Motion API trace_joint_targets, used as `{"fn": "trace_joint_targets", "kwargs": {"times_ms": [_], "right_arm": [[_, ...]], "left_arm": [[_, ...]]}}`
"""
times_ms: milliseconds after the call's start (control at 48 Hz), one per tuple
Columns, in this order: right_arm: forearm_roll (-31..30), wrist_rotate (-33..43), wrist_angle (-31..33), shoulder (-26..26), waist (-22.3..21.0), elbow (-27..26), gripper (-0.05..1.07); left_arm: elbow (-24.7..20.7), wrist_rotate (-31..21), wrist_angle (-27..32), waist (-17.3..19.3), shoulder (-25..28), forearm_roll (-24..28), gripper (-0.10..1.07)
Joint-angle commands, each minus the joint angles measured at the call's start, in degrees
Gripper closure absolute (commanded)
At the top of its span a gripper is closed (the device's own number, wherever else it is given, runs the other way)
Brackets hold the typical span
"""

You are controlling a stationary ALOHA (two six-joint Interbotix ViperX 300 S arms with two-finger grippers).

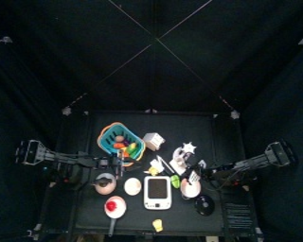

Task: Pick up and place squash half into pan

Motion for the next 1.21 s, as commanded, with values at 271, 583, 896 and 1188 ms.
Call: {"fn": "trace_joint_targets", "kwargs": {"times_ms": [271,583,896,1188], "right_arm": [[-8.4,-0.2,2.5,27.7,-7.0,-25.8,0.17],[-6.6,-0.1,2.5,32.3,-8.0,-26.7,0.17],[-4.8,-0.2,1.8,34.0,-8.5,-27.0,0.34],[-12.8,-0.3,4.0,29.8,-5.6,-30.5,0.53]], "left_arm": [[1.4,0.0,-0.5,0.5,-1.3,-1.6,0.3],[2.2,0.0,-0.5,0.5,-2.5,-2.5,0.3],[2.4,0.0,-0.5,0.5,-2.5,-2.5,0.3],[3.3,0.2,-1.4,1.8,-3.9,-7.8,0.3]]}}
